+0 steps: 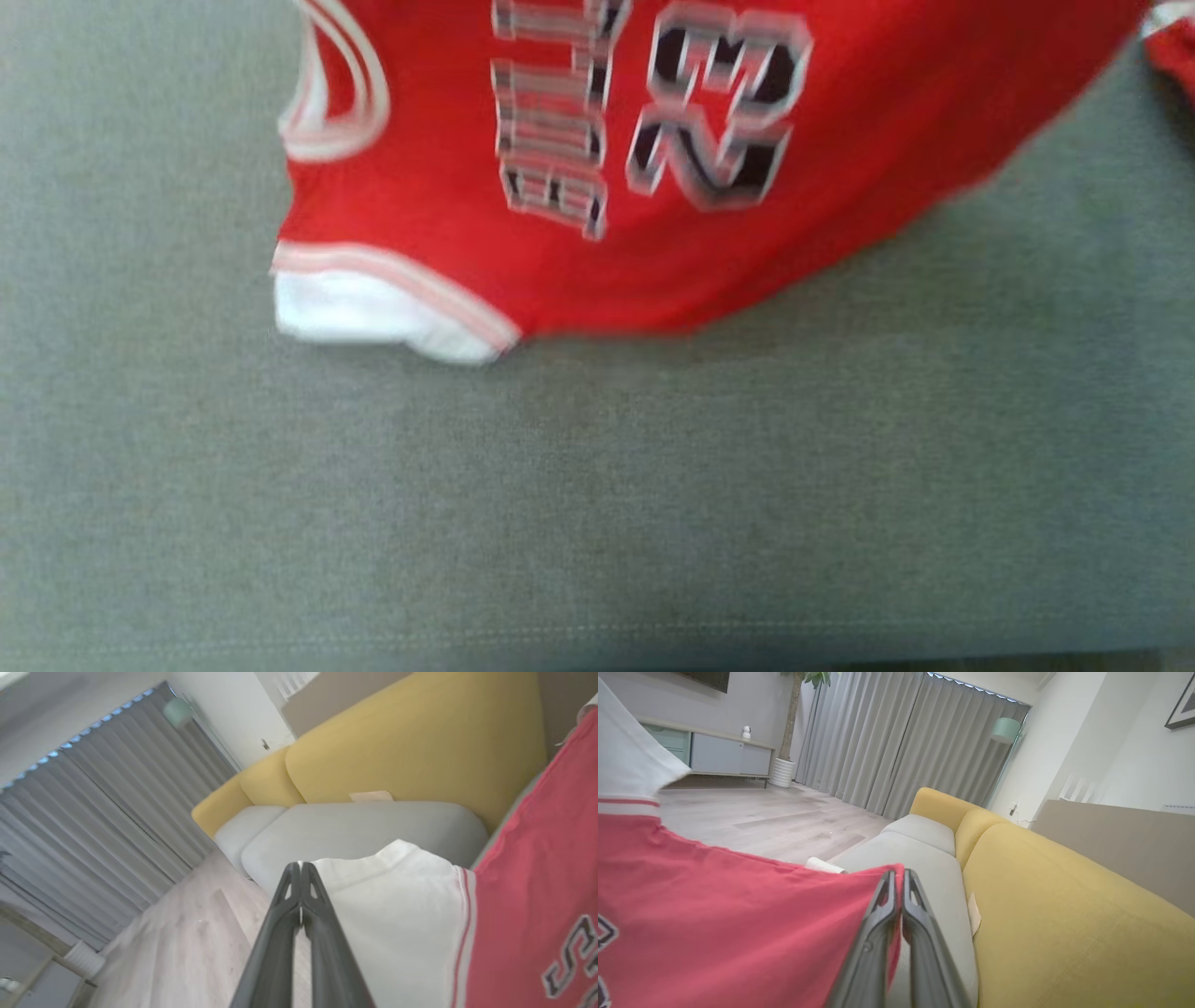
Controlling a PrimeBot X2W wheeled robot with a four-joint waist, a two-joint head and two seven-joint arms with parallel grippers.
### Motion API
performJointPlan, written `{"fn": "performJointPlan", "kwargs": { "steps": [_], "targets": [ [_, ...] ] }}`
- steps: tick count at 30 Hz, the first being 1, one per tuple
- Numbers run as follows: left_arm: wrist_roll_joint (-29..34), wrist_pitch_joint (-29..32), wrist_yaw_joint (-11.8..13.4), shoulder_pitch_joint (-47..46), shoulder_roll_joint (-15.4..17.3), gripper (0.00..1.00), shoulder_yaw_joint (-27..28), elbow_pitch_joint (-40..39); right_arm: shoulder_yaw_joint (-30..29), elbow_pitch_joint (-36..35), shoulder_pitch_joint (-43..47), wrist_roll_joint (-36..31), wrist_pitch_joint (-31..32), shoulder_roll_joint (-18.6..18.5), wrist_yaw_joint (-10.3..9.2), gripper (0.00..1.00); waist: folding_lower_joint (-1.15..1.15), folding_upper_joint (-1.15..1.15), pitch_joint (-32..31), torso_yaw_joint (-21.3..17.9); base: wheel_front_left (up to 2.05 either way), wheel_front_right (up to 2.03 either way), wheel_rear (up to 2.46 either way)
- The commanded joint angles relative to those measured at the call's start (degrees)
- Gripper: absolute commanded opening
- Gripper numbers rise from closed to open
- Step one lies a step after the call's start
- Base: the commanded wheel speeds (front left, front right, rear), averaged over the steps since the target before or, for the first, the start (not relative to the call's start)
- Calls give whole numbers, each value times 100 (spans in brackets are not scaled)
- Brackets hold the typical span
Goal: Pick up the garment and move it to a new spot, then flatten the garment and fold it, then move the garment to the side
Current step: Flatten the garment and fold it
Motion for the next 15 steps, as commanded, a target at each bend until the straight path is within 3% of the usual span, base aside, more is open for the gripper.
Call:
{"fn": "performJointPlan", "kwargs": {
  "steps": [1, 5, 8, 12, 15],
  "targets": [
    [164, -190, 10, -770, 28, 0, 402, 231, 247, 318, -798, 166, 42, -314, 37, 0, 0, 0, 407, 124, 0, 0, 0],
    [634, -550, 34, -1648, -256, 0, 528, 974, 822, 1583, -2549, 312, -225, -642, 37, 0, 0, 0, 785, 138, 0, 0, 0],
    [978, -694, 142, -2211, -483, 0, 647, 1457, 1172, 2442, -3582, 300, -594, -672, 37, 0, 0, 0, 932, 137, 0, 0, 0],
    [1323, -739, 275, -2741, -627, 0, 804, 1773, 1408, 3097, -4375, 231, -1005, -651, 37, 0, 0, 0, 1061, 137, 0, 0, 0],
    [1802, -745, 519, -3051, -598, 0, 1234, 1459, 1797, 3704, -5070, 121, -1585, -679, 37, 0, 0, 0, 1178, 191, 0, 0, 0]
  ]
}}
